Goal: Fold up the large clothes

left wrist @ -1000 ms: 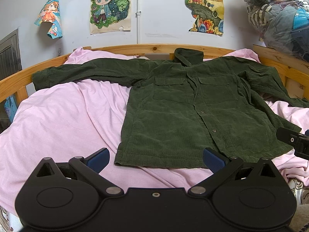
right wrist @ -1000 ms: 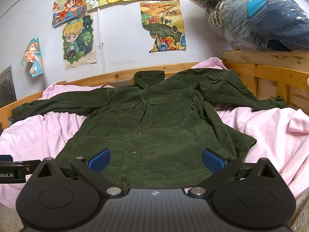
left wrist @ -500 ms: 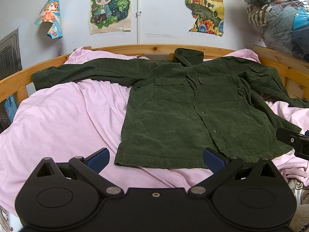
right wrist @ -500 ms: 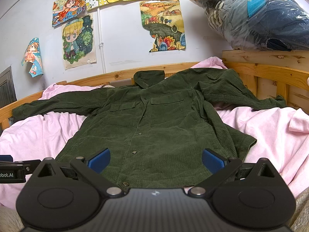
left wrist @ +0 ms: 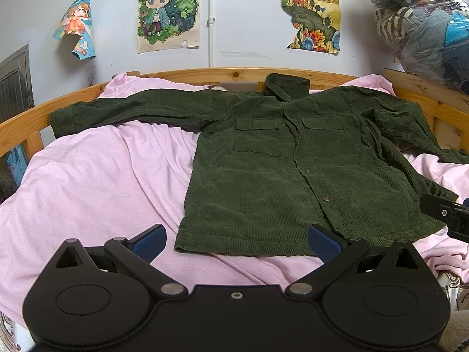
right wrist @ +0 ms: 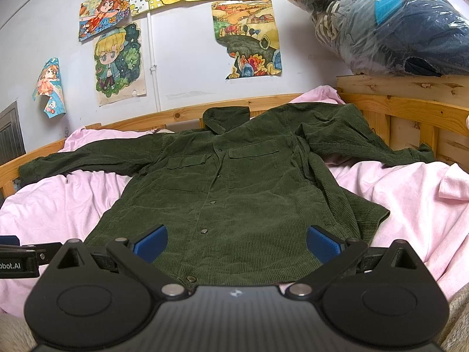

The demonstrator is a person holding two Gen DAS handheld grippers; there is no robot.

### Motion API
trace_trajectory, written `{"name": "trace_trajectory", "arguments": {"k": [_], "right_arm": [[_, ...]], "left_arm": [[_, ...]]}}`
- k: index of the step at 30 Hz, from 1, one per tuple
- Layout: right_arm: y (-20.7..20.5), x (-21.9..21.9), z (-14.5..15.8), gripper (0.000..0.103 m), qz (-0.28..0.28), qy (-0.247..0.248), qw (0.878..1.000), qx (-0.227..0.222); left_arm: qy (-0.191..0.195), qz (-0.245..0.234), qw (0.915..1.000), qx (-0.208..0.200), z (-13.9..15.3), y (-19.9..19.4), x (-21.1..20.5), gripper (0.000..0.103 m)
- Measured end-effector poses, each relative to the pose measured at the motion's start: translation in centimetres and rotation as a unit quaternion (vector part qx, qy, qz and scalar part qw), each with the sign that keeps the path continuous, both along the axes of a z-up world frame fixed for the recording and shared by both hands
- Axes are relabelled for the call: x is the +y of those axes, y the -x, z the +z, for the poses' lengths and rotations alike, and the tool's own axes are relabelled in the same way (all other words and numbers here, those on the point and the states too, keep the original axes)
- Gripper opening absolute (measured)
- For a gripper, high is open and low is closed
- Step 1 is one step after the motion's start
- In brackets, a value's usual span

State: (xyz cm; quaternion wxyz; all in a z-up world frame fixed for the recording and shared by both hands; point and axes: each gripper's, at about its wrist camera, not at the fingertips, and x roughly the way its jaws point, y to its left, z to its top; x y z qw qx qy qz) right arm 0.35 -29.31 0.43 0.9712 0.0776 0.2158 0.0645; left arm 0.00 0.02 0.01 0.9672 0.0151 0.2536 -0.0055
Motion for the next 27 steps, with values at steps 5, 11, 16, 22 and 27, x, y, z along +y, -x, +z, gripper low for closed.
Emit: {"name": "trace_trajectory", "arguments": {"k": [5,11,16,22,27], "right_arm": [[-0.1,0.0,0.0,0.103,0.0,0.0,1.0,0.0],[0.0,0.0,-0.6,0.103,-0.007,-0.002,1.0,-0.001],[0.2,0.0,-0.4,0.103,-0.011,-0.005,1.0,-0.001],[0.5,-0.3,-0.2,0.103,-0.022,-0.013,1.0,0.0],[-0.8,-2.9,0.9,0.103,-0.052,-0.072,0.996,0.029]], "left_arm": [[0.0,0.0,1.0,0.0,0.0,0.0,0.0,0.102],[0.0,0.0,1.0,0.0,0.0,0.0,0.0,0.102],[-0.001,0.0,1.0,0.0,0.0,0.0,0.0,0.102],[-0.001,0.0,1.0,0.001,0.0,0.0,0.0,0.102],[-0.025,0.015,0.9992,0.027,0.9,-1.6,-0.9,0.102]]}}
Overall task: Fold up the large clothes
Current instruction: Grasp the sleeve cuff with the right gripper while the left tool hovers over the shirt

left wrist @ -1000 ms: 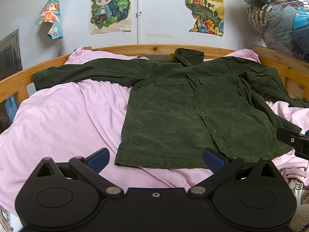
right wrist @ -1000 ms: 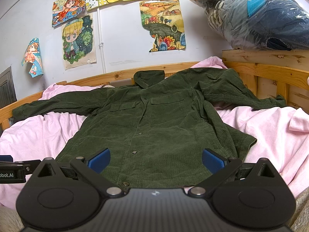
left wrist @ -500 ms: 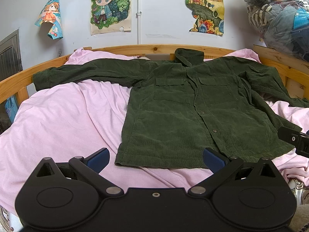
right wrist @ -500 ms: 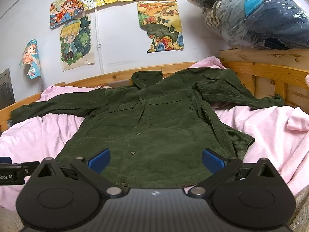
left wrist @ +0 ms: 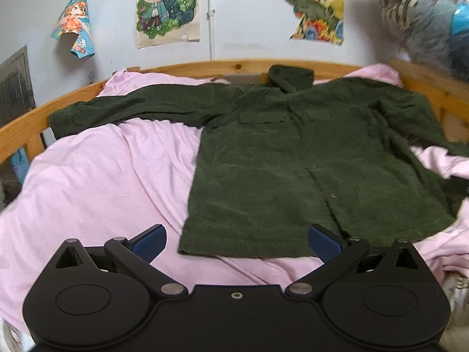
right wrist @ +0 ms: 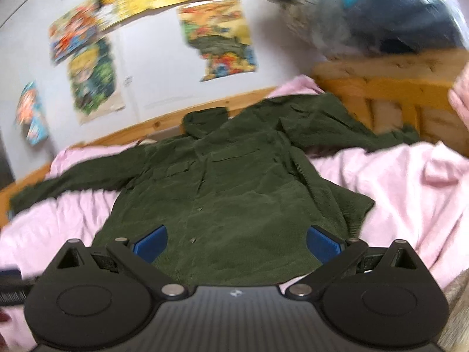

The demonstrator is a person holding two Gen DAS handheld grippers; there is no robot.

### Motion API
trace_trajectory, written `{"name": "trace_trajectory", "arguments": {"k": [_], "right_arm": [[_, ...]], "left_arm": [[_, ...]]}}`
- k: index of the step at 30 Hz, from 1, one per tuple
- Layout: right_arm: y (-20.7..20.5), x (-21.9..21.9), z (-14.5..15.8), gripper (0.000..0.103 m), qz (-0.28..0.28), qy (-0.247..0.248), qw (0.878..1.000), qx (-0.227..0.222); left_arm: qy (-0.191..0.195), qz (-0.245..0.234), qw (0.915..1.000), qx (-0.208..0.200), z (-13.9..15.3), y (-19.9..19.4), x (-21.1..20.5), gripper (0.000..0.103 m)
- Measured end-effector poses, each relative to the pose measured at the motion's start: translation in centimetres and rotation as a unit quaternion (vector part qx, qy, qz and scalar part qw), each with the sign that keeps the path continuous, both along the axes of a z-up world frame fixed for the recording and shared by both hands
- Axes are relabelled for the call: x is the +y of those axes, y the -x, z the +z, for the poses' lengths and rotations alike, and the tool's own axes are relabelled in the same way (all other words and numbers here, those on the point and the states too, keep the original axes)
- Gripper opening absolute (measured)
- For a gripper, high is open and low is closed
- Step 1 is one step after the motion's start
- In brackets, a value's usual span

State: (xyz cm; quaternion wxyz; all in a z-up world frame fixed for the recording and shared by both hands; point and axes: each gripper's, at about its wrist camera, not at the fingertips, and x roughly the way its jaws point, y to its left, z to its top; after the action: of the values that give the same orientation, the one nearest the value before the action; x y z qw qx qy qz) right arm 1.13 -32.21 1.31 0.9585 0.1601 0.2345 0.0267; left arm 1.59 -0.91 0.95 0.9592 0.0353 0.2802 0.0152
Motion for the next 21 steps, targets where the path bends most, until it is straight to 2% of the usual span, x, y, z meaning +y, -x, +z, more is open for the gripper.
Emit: {"name": "trace_trajectory", "arguments": {"k": [2,7,12,16,21], "right_arm": [[-0.8,-1.9,0.6,0.103,-0.023,-0.029,0.999,0.014],[-2.6,-7.4,1.6,0.103,-0.098,-0.069,0.993,0.006],[-6.6,-12.5,1.5,0.103,-0.15,-0.065,0.986,-0.007],[-11.3,-16.0,0.7,0.103,-0.179,-0.047,0.983,0.005],[-17.7,-19.2,-1.7,0.103,-0.216,-0.025,0.976,0.03]], "left_arm": [[-0.012,0.005,0.9999,0.008,0.7,-1.8,-0.3,0.102],[-0.027,-0.038,0.9988,0.016,3.2,-6.6,-2.1,0.102],[-0.047,-0.085,0.9948,0.031,4.7,-11.3,-5.2,0.102],[-0.042,-0.114,0.9917,0.041,4.0,-15.0,-7.9,0.102],[-0.006,-0.123,0.9908,0.057,1.4,-18.7,-10.1,0.102]]}}
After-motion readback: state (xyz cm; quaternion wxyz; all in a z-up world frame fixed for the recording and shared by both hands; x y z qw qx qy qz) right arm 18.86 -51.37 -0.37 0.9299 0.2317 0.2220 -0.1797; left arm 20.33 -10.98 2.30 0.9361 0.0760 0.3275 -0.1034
